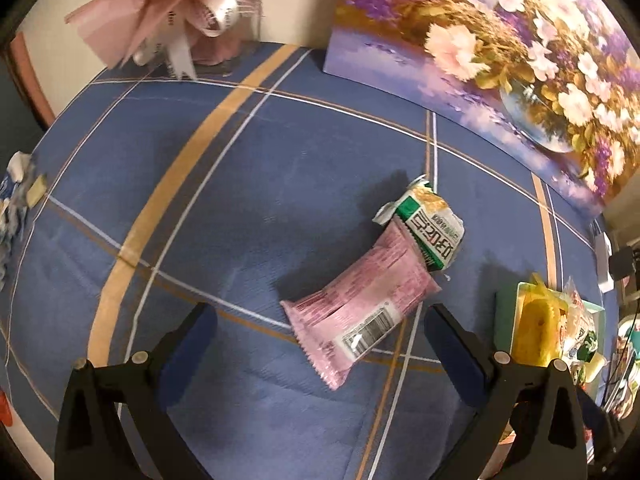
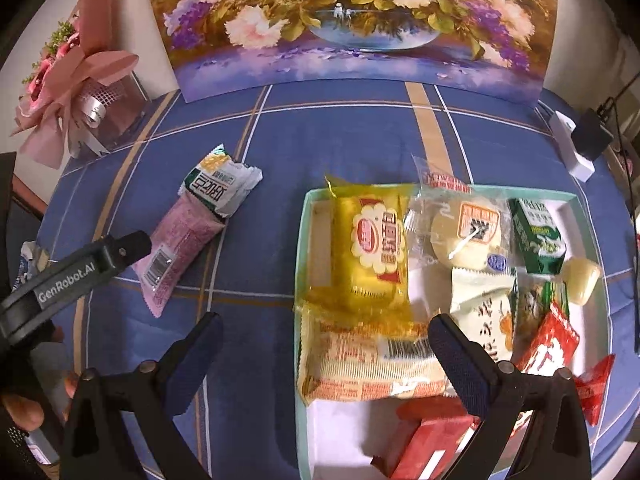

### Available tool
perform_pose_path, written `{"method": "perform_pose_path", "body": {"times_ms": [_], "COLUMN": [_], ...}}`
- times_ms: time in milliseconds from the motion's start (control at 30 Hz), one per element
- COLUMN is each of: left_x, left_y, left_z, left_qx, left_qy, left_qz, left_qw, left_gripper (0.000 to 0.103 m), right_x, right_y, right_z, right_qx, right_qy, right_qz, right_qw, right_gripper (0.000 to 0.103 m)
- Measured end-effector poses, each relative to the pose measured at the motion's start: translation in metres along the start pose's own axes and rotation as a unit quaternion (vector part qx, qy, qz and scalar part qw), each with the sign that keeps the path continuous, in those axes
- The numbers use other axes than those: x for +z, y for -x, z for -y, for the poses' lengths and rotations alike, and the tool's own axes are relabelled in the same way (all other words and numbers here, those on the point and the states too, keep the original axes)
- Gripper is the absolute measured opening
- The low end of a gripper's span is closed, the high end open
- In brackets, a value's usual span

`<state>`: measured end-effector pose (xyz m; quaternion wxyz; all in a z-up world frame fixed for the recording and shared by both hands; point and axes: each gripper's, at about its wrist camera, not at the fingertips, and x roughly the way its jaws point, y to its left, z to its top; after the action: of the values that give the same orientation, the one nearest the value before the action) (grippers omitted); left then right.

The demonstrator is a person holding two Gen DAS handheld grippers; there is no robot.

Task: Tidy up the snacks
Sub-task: 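Lower the left gripper onto the pink pack while the right lowers onto the white-green pack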

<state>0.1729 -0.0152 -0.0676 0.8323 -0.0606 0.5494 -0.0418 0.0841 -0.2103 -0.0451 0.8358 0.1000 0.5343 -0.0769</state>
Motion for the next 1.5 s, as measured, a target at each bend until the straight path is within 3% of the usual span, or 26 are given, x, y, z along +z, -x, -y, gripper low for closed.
{"method": "perform_pose_path", "body": {"times_ms": [333, 433, 667, 1067, 1267, 1500], "left_x": [0.006, 0.006, 0.007, 0.01, 0.013, 0.018], "left_y": [-0.023, -0.028, -0.034, -0.03, -0.028, -0.031], "left_z": [0.023, 0.028, 0.027, 0.004, -0.013, -0.043], "left_qx": [-0.008, -0.005, 0.004, -0.012, -0.009, -0.012], "left_qy": [-0.029, -0.034, -0.027, 0.032, 0.065, 0.108], "left_qz": [-0.018, -0.022, -0.026, -0.034, -0.035, -0.03], "left_qw": [0.9994, 0.9992, 0.9993, 0.9988, 0.9972, 0.9937], "left_gripper": [0.101, 0.089, 0.081, 0.07, 0.069, 0.069], "right_x": [0.014, 0.014, 0.014, 0.022, 0.028, 0.048], "right_y": [-0.014, -0.019, -0.023, -0.022, -0.017, -0.019], "right_z": [0.003, 0.005, 0.005, -0.001, -0.014, -0.032], "right_qx": [-0.012, -0.013, -0.012, 0.009, 0.004, 0.036], "right_qy": [0.015, 0.016, 0.018, 0.018, 0.033, 0.052], "right_qz": [-0.01, -0.013, -0.012, 0.008, 0.017, 0.016], "right_qw": [1.0, 1.0, 1.0, 1.0, 0.999, 0.998], "right_gripper": [0.103, 0.103, 0.103, 0.103, 0.103, 0.103]}}
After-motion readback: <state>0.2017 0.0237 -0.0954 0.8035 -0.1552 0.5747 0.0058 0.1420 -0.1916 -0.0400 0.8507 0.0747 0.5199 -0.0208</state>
